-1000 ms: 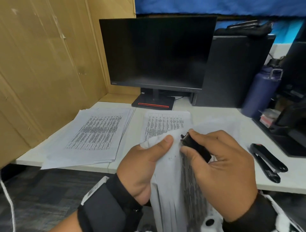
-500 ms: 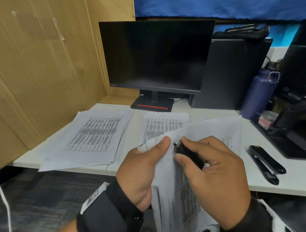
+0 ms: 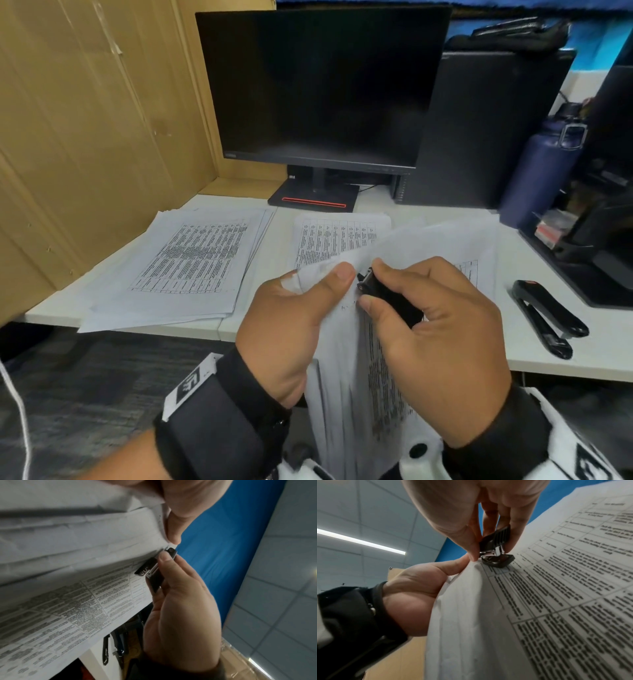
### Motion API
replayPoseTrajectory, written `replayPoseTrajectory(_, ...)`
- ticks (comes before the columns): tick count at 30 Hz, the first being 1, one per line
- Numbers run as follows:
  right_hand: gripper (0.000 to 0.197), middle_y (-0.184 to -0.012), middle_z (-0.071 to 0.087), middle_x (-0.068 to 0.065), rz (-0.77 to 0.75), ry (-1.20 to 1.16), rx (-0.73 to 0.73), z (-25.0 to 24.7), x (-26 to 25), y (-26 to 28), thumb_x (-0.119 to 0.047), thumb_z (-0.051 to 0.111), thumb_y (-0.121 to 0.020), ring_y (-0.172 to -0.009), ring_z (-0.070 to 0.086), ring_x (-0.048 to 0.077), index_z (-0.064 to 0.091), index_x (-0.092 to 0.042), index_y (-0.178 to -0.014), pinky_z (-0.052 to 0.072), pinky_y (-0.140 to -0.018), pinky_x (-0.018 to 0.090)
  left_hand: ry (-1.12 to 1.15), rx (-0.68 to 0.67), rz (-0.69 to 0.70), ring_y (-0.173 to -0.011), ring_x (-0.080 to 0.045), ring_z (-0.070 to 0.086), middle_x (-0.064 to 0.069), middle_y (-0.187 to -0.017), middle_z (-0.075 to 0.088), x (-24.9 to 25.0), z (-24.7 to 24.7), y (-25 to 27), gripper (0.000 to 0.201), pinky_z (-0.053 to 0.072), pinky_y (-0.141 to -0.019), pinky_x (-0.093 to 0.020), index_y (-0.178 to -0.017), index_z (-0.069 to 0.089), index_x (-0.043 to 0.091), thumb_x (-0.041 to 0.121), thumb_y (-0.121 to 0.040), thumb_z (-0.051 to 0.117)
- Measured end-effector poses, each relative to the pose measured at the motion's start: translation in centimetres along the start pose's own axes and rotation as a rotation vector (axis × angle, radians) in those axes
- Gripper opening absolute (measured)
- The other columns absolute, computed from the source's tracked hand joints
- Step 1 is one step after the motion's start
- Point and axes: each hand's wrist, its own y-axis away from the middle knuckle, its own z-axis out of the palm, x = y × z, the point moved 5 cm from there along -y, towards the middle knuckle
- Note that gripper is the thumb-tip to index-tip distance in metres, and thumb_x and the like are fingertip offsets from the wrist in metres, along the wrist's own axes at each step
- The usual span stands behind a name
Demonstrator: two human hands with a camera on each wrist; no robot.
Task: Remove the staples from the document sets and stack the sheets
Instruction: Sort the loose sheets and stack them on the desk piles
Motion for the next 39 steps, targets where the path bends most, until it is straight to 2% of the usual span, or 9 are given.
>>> replayPoseTrajectory(3,0.033,-0.084,0.063,-0.007,-0.034,0.015,0.039,0.2,0.0,0.2,-0.008,0.084,-0.077,-0.082,0.06,0.004,0.078,-0.02,-0.107,0.045,-0.071,0.005,-0.037,0.024,0.054,-0.102,-0.036,0.075,-0.024,-0.109,0.077,-0.3,0.0,0.2,0.025,0.059,-0.09,-0.04,-0.11,0.078,0.002,0.016,-0.091,0.069)
replayPoseTrajectory(7,0.029,-0.085,0.064,-0.007,-0.076,0.003,0.105,0.2,0.0,0.4,-0.009,0.081,-0.079,-0.081,0.06,0.001,0.078,-0.02,-0.106,0.046,-0.071,0.009,-0.012,0.027,0.062,-0.102,-0.036,0.075,-0.024,-0.109,0.077,-0.1,0.2,0.3,0.026,0.059,-0.09,-0.04,-0.111,0.078,0.002,0.016,-0.091,0.069)
replayPoseTrajectory(9,0.031,-0.088,0.066,-0.011,-0.026,-0.09,0.102,0.2,0.4,0.4,-0.012,0.081,-0.079,-0.087,0.063,-0.001,0.076,-0.027,-0.107,0.047,-0.076,0.007,0.057,-0.007,-0.001,-0.107,-0.038,0.073,-0.026,-0.114,0.075,-0.2,0.2,0.0,0.03,0.06,-0.092,-0.042,-0.116,0.075,0.0,0.016,-0.092,0.067)
replayPoseTrajectory(12,0.038,-0.093,0.07,-0.014,0.138,-0.364,0.065,0.1,1.1,-0.5,-0.01,0.084,-0.077,-0.094,0.07,0.006,0.074,-0.037,-0.102,0.055,-0.085,0.019,0.129,-0.057,-0.144,-0.123,-0.045,0.064,-0.03,-0.127,0.068,-2.0,0.3,0.3,0.035,0.05,-0.108,-0.053,-0.127,0.068,-0.002,0.014,-0.096,0.064)
replayPoseTrajectory(15,0.035,-0.093,0.071,-0.01,0.079,-0.302,0.059,-0.8,0.3,-1.6,-0.008,0.084,-0.076,-0.092,0.071,0.01,0.075,-0.032,-0.1,0.057,-0.083,0.025,0.094,-0.067,-0.202,-0.125,-0.044,0.062,-0.03,-0.128,0.067,-4.0,0.6,0.9,0.043,0.043,-0.114,-0.056,-0.127,0.068,-0.001,0.018,-0.089,0.074)
replayPoseTrajectory(23,0.029,-0.094,0.066,-0.019,0.054,-0.071,-0.034,-0.4,0.3,-0.4,-0.021,0.083,-0.078,-0.091,0.065,0.002,0.072,-0.036,-0.102,0.051,-0.081,0.015,0.077,0.023,-0.168,-0.111,-0.042,0.07,-0.03,-0.12,0.071,-0.6,-0.5,-0.6,0.043,0.053,-0.101,-0.051,-0.122,0.071,-0.003,0.025,-0.089,0.075)
replayPoseTrajectory(28,0.028,-0.093,0.066,-0.015,0.022,-0.035,-0.011,-0.2,0.2,-0.2,-0.019,0.083,-0.078,-0.089,0.064,0.0,0.076,-0.029,-0.103,0.05,-0.08,0.011,0.069,0.008,-0.185,-0.108,-0.041,0.071,-0.029,-0.121,0.071,-0.2,-0.6,-0.4,0.044,0.056,-0.096,-0.049,-0.123,0.072,0.0,0.027,-0.089,0.076)
replayPoseTrajectory(33,0.027,-0.091,0.066,-0.012,0.005,-0.055,0.019,-0.5,0.1,-0.3,-0.014,0.085,-0.077,-0.086,0.064,0.001,0.077,-0.024,-0.101,0.047,-0.078,0.007,0.0,0.004,-0.064,-0.102,-0.037,0.074,-0.025,-0.112,0.076,0.3,-0.2,-0.2,0.041,0.058,-0.09,-0.042,-0.117,0.074,0.0,0.024,-0.083,0.072)
replayPoseTrajectory(39,0.025,-0.088,0.067,-0.015,0.012,-0.078,-0.028,-0.6,0.3,-0.8,-0.013,0.085,-0.075,-0.088,0.065,0.001,0.079,-0.026,-0.095,0.046,-0.077,0.004,-0.1,0.025,0.011,-0.102,-0.037,0.074,-0.024,-0.108,0.077,0.7,-0.5,-0.4,0.041,0.055,-0.099,-0.048,-0.111,0.077,0.0,0.025,-0.079,0.075)
